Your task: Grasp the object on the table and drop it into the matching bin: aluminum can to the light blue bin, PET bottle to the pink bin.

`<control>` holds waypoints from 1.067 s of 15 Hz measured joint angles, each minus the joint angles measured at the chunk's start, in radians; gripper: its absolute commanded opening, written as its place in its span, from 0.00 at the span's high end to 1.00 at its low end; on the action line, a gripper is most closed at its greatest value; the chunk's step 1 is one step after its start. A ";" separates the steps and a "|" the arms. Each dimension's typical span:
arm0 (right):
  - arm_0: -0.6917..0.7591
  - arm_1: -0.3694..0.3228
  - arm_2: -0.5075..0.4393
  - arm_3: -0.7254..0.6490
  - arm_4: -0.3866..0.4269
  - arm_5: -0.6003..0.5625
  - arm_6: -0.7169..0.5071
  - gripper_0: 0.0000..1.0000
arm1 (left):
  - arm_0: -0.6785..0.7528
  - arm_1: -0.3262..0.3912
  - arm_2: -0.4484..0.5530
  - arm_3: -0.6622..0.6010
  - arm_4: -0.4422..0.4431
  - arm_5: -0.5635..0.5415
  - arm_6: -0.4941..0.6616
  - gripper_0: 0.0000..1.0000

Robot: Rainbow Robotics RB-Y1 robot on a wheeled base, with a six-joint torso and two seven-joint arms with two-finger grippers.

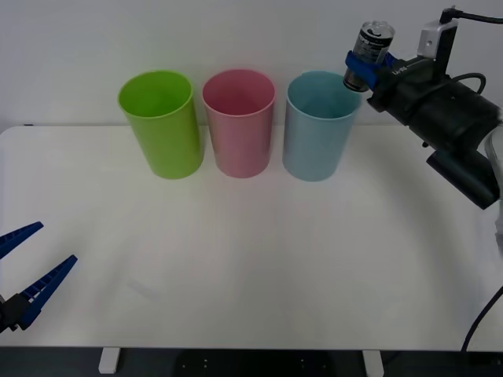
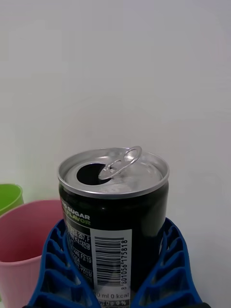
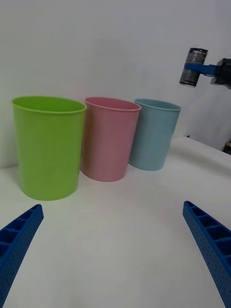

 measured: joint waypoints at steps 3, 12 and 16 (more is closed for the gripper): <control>-0.077 0.023 0.002 0.103 0.034 0.000 0.007 1.00 | 0.000 0.000 0.000 0.000 0.000 0.000 0.000 0.00; -0.221 0.063 0.019 0.312 0.054 0.014 0.051 1.00 | 0.000 0.000 0.000 0.000 0.000 0.000 0.000 0.00; -0.221 0.064 0.023 0.313 0.054 0.018 0.052 0.48 | 0.000 0.000 0.000 0.000 0.000 0.000 0.000 0.00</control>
